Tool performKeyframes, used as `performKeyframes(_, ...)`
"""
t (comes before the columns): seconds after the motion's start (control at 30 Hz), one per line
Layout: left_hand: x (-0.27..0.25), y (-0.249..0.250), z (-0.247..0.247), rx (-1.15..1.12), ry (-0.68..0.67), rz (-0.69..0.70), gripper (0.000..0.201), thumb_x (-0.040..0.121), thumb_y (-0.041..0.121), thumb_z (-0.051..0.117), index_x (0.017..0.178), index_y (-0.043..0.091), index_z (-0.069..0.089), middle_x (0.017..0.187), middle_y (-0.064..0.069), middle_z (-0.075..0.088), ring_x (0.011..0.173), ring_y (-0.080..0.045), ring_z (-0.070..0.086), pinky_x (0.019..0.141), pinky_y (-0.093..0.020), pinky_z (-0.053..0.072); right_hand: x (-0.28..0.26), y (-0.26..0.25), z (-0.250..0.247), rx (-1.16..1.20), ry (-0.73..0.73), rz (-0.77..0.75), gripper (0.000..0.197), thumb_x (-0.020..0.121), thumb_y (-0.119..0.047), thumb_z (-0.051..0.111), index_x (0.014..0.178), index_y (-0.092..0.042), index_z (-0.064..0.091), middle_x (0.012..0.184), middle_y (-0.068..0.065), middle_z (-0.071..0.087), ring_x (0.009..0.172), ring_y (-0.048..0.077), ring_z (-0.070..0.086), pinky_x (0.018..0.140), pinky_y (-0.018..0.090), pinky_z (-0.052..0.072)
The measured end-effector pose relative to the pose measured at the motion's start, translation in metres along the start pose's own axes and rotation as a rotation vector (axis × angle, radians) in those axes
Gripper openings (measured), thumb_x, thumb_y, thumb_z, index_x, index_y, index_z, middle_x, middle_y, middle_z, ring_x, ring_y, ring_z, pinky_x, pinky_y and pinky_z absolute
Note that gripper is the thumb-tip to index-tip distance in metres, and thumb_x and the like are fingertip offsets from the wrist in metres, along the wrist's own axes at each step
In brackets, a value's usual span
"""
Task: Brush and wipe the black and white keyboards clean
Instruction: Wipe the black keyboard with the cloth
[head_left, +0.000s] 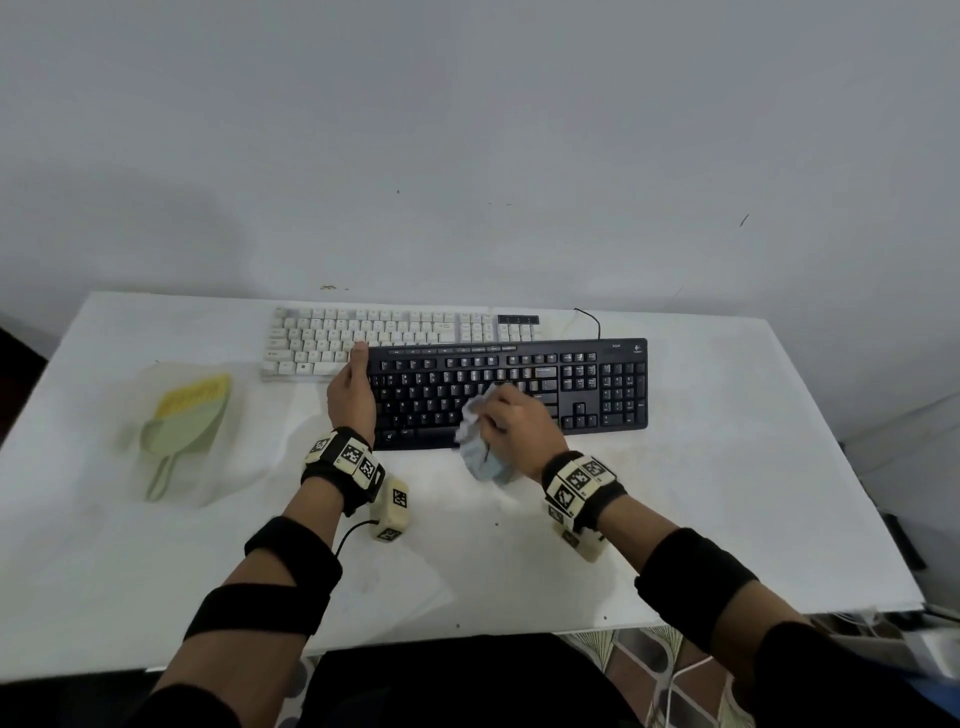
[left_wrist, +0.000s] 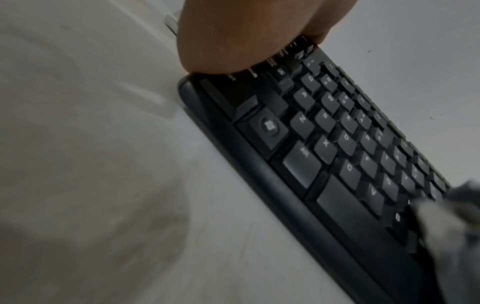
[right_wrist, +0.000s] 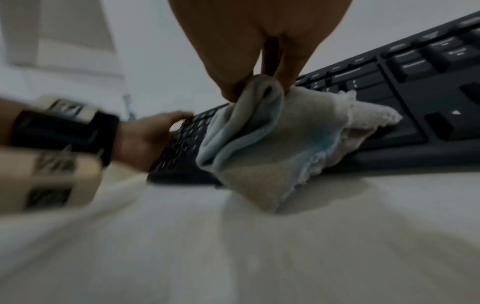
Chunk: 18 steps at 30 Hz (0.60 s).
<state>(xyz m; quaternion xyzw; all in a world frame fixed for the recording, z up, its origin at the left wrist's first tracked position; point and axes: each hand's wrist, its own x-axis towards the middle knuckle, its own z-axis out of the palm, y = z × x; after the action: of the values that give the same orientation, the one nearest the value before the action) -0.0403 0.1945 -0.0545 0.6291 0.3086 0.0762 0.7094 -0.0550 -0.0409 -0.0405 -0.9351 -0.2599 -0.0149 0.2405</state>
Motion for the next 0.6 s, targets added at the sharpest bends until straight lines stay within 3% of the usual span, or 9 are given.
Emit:
performKeyframes(0.13,-0.001,0.002,0.0,-0.032,-0.013,-0.001,0.022,0.099,0.061,0.056,0.087,0.045,0.066,0.098,0.024,0.067,0.102,-0.002,0.062,0.103,-0.029,0.046,0.034,0.003,-0.015,0.136,0.27,0.159,0.028,0.097,-0.008,0.061,0.124,-0.01,0.068,0.116,0.006,0.063,0.097,0.013,0.057,0.094,0.028,0.051)
performKeyframes(0.27,-0.002,0.002,0.003,-0.033,-0.001,-0.006,0.03,0.099,0.06,0.057,0.079,0.04,0.066,0.087,0.022,0.07,0.092,0.0,0.063,0.09,-0.024,0.045,0.032,-0.002,-0.001,0.085,0.17,0.106,0.023,0.1,-0.015,0.057,0.12,-0.012,0.069,0.117,0.004,0.062,0.1,0.015,0.057,0.093,0.033,0.052)
performKeyframes(0.4,0.004,-0.001,0.0,-0.014,-0.005,-0.002,0.029,0.096,0.065,0.057,0.086,0.041,0.069,0.099,0.017,0.071,0.102,-0.007,0.065,0.096,-0.027,0.047,-0.006,-0.004,0.016,-0.065,0.034,-0.175,0.014,0.089,-0.006,0.069,0.103,-0.004,0.073,0.103,0.011,0.067,0.089,0.027,0.065,0.073,0.037,0.059)
performKeyframes(0.47,0.005,-0.002,-0.001,-0.007,-0.011,-0.001,0.031,0.094,0.067,0.057,0.088,0.04,0.071,0.105,0.012,0.074,0.105,-0.01,0.066,0.098,-0.028,0.047,-0.007,-0.002,0.013,-0.078,0.0,-0.216,0.014,0.091,-0.008,0.067,0.103,-0.004,0.072,0.101,0.01,0.066,0.085,0.026,0.065,0.067,0.037,0.059)
performKeyframes(0.6,0.006,-0.002,-0.001,0.004,-0.02,-0.006,0.03,0.095,0.067,0.057,0.089,0.04,0.07,0.102,0.013,0.071,0.102,-0.007,0.064,0.099,-0.028,0.047,0.024,-0.009,-0.009,0.032,0.193,-0.04,0.025,0.096,-0.015,0.058,0.118,-0.005,0.068,0.112,0.011,0.066,0.094,0.022,0.063,0.086,0.031,0.055)
